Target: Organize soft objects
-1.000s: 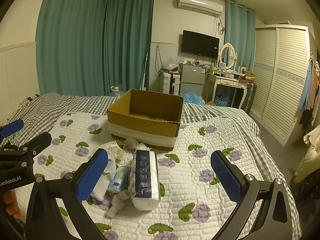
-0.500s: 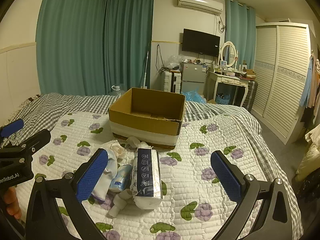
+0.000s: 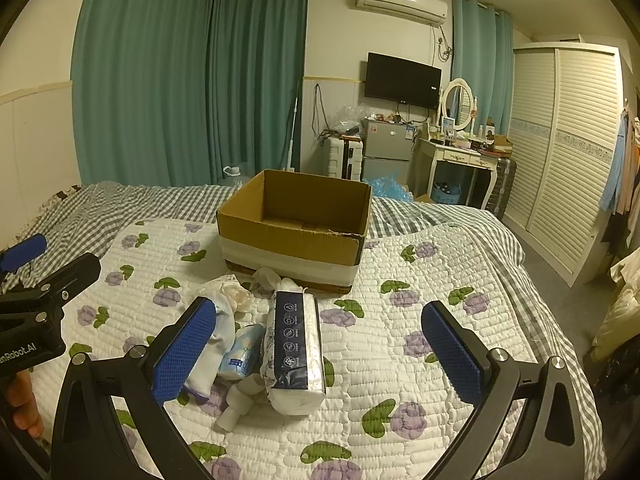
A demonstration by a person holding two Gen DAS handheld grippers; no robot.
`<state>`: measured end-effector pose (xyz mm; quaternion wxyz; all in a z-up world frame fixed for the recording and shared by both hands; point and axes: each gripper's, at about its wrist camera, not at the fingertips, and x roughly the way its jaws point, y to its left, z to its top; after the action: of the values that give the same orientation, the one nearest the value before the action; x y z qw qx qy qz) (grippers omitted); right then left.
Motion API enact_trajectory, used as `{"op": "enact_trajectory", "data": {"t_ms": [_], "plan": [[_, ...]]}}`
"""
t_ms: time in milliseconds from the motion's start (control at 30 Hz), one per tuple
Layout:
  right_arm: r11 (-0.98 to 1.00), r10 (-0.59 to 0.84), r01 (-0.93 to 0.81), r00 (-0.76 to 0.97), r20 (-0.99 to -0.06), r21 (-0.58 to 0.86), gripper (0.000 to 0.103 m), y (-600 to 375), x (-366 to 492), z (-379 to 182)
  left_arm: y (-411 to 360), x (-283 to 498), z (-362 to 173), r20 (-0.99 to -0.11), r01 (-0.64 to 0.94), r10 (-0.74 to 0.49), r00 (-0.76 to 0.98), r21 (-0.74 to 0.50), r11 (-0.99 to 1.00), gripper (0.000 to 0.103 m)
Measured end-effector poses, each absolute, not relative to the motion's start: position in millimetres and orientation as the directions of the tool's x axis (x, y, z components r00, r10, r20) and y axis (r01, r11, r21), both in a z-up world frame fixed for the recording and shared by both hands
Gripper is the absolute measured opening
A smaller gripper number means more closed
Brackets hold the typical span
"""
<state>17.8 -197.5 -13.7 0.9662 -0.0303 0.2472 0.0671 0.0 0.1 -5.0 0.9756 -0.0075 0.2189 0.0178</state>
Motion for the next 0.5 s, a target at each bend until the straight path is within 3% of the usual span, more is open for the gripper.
{"op": "enact_trajectory", "data": {"t_ms": [500], "plan": [[0.989,0.122,-0.149,0.868,-0.481,-0.018,0.103,-197.6,17.3,-10.6,-0.3,1.1,-2.6,-0.434,-0.035,0.029,0.900,-0.007,0.999,0.103]]}}
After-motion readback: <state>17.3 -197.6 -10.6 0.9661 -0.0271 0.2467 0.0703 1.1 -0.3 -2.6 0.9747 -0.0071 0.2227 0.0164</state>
